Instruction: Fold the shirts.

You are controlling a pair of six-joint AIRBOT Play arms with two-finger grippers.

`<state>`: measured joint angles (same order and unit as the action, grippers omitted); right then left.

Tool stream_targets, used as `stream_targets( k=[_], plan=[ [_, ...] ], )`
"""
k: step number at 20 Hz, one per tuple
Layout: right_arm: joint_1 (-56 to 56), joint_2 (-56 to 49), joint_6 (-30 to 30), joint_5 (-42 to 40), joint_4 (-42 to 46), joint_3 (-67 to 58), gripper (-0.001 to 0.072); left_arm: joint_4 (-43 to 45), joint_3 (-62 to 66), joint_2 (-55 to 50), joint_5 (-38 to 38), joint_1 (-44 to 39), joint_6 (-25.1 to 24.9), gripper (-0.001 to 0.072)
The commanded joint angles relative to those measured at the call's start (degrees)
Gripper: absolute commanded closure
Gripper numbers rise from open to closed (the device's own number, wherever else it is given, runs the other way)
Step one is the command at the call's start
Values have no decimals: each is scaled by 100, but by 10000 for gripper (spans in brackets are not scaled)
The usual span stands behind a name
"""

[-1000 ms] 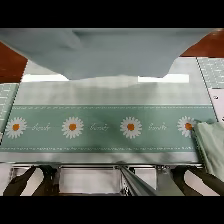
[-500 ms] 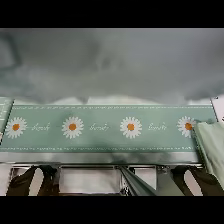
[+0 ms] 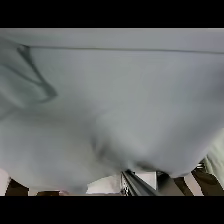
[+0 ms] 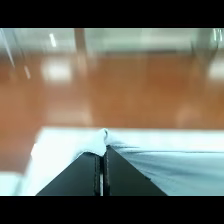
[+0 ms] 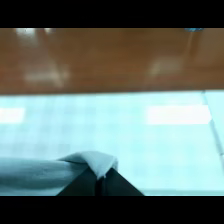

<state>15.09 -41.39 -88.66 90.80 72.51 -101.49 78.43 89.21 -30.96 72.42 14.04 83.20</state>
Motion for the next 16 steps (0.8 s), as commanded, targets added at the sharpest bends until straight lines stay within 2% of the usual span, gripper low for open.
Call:
stream_targets(
  k=[1, 5, 7, 9, 12, 16],
  plan=[
    [-9, -457, 297, -444, -667, 1198, 691, -535, -1237, -485, -192, -61, 26, 668],
    [-9, -1561, 542, -1432, -721, 2251, 691, -649, -2245, -1665, -1246, -199, 24, 668],
    [-9, -2321, 616, -1823, -1078, 2293, 691, -682, -2214, -2577, -1320, -391, 24, 668],
    [-94, -3051, 693, -2608, -1532, 2275, 691, -756, -2085, -3324, -1683, -533, 33, 668],
    [-352, -4192, 542, -3460, -1519, 1814, 691, -1287, -1554, -4430, -2363, -560, 164, 668],
    [-509, -5744, -20, -3432, -1628, 555, 691, -1991, -850, -5635, -2350, -614, 219, 668]
  ],
)
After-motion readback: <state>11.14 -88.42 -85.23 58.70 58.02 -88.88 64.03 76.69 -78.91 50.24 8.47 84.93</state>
